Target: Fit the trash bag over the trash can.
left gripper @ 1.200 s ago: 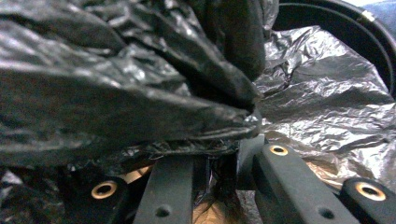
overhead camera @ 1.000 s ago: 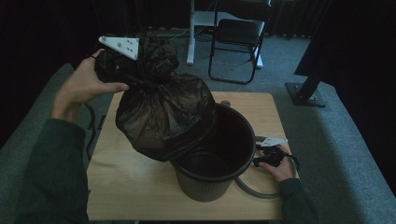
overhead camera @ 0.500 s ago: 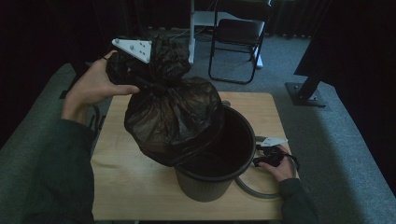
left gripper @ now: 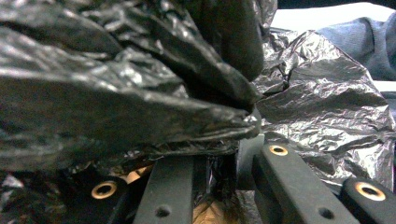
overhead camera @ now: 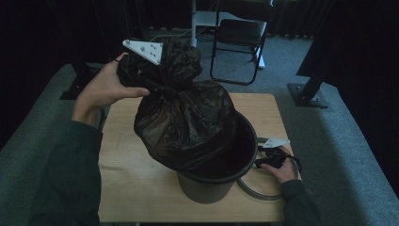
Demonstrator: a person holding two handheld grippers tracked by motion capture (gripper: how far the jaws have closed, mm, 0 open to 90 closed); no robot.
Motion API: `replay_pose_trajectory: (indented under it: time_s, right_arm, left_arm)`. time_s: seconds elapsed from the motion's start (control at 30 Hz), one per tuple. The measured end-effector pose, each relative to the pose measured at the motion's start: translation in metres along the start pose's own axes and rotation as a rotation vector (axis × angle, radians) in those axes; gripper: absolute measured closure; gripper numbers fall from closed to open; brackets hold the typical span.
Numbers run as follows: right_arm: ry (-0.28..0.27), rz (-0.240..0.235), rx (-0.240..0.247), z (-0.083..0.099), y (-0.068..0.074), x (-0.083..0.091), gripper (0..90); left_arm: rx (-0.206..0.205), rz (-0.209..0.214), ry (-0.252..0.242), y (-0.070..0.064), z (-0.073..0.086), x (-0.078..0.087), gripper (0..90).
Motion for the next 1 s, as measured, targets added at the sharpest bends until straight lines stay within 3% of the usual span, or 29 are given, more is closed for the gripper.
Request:
replay_pose_trajectory:
  time_s: [0.57,1.0]
  right_arm:
    - [0.000,0.000,0.000,0.000,0.000,0.000,25.7]
    - [-0.001,0.000,-0.001,0.000,0.000,0.000,25.6]
  left_arm:
    - [-0.027,0.064,-0.002,-0.009,-0.015,-0.023,80.5]
    - [-0.041,0.133,-0.032,-0.018,-0.026,-0.040,80.5]
Point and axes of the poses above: each handheld gripper's, and its own axes: x roughly backward along the jaws, z roughly out of its underside, y roughly to its left, the point moved 3 cm from there along -x, roughly forward along the jaws, and after that the axes turned 13 degrees about -y, right-handed, at the moved point
